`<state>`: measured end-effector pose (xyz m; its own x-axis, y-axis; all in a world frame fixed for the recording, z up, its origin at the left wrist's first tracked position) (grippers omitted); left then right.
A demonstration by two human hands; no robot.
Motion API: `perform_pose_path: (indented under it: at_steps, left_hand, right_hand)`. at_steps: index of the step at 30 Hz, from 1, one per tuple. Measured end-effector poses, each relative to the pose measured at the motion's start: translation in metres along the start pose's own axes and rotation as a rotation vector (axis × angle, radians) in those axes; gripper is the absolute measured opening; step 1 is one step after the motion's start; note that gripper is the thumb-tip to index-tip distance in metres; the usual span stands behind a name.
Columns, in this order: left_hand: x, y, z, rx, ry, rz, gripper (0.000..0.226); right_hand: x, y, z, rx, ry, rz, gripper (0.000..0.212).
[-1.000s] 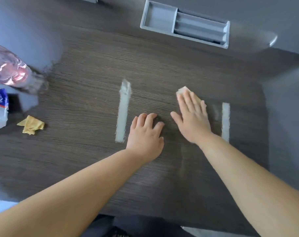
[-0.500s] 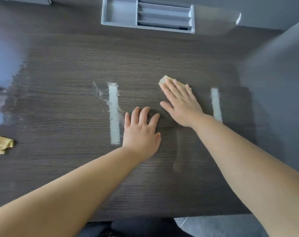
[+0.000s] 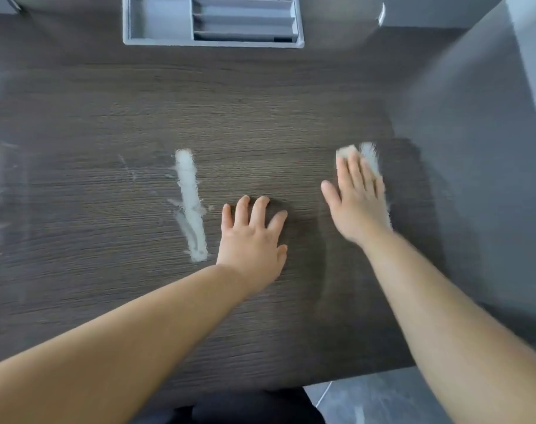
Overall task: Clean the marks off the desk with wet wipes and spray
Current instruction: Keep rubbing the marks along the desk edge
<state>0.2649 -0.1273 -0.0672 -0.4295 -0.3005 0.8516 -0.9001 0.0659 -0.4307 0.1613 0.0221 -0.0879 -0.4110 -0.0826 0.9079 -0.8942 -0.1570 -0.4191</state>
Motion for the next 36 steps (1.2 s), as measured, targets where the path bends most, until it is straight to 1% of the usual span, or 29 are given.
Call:
perform_pose_path:
  at_steps: [3, 6, 9, 12, 14, 16, 19, 21, 23, 25, 27, 30, 32, 34, 36]
  left_hand:
    - [-0.002, 0.001, -0.001, 0.014, 0.000, -0.003, 0.059]
    - [-0.003, 0.000, -0.001, 0.020, -0.003, -0.027, 0.060]
    - [-0.003, 0.000, -0.002, 0.026, -0.014, -0.036, 0.060]
    - [-0.003, -0.001, -0.008, 0.018, -0.058, -0.048, 0.059]
    - [-0.005, -0.006, -0.018, -0.038, -0.070, -0.059, 0.058]
    - [-0.010, -0.017, -0.028, -0.097, -0.073, -0.049, 0.057]
    - [-0.022, -0.034, -0.037, -0.140, -0.070, -0.025, 0.056]
    - [-0.030, -0.044, -0.039, -0.161, -0.053, -0.012, 0.055]
    - [-0.037, -0.053, -0.038, -0.157, -0.052, -0.003, 0.054]
    - [-0.042, -0.061, -0.038, -0.149, -0.058, 0.002, 0.054]
    - [-0.046, -0.068, -0.040, -0.154, -0.047, 0.008, 0.054]
    - [-0.048, -0.071, -0.045, -0.149, -0.031, 0.026, 0.054]
    - [-0.047, -0.068, -0.051, -0.138, -0.033, 0.025, 0.054]
    - [-0.046, -0.063, -0.065, -0.147, -0.020, 0.023, 0.054]
    - [-0.046, -0.052, -0.082, -0.153, -0.014, 0.027, 0.054]
  right_hand:
    - [0.031, 0.066, -0.026, -0.039, 0.054, -0.024, 0.060]
    - [0.037, 0.086, -0.046, -0.113, 0.051, -0.008, 0.060]
    - [0.018, 0.045, -0.049, -0.165, 0.089, -0.023, 0.061]
    - [-0.017, -0.039, -0.041, -0.172, 0.118, -0.059, 0.061]
    - [-0.041, -0.094, -0.022, -0.151, 0.118, -0.008, 0.062]
    - [-0.055, -0.125, -0.007, -0.118, 0.090, 0.031, 0.064]
    - [-0.048, -0.102, -0.016, -0.082, 0.055, -0.013, 0.062]
    - [-0.033, -0.069, -0.041, -0.139, 0.090, -0.041, 0.061]
    - [-0.027, -0.051, -0.065, -0.231, 0.134, -0.011, 0.060]
    - [-0.034, -0.063, -0.079, -0.291, 0.177, 0.009, 0.060]
    - [-0.052, -0.103, -0.084, -0.321, 0.161, -0.013, 0.061]
    - [-0.084, -0.182, -0.075, -0.321, 0.162, -0.074, 0.065]
    - [-0.096, -0.211, -0.071, -0.299, 0.176, -0.039, 0.071]
    - [-0.095, -0.206, -0.079, -0.278, 0.186, -0.019, 0.069]
    - [-0.080, -0.173, -0.095, -0.275, 0.195, -0.041, 0.061]
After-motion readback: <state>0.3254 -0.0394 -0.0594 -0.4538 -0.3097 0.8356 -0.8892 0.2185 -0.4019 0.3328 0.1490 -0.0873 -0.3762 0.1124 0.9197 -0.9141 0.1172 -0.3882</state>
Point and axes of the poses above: each hand's wrist, its own y-axis towards the middle knuckle, its own x-axis out of the back of the hand, z = x × y, the point moved 7 cm from there along y, towards the middle knuckle, and after that the axes turned 7 degrees about -y, right-handed, at the moved point
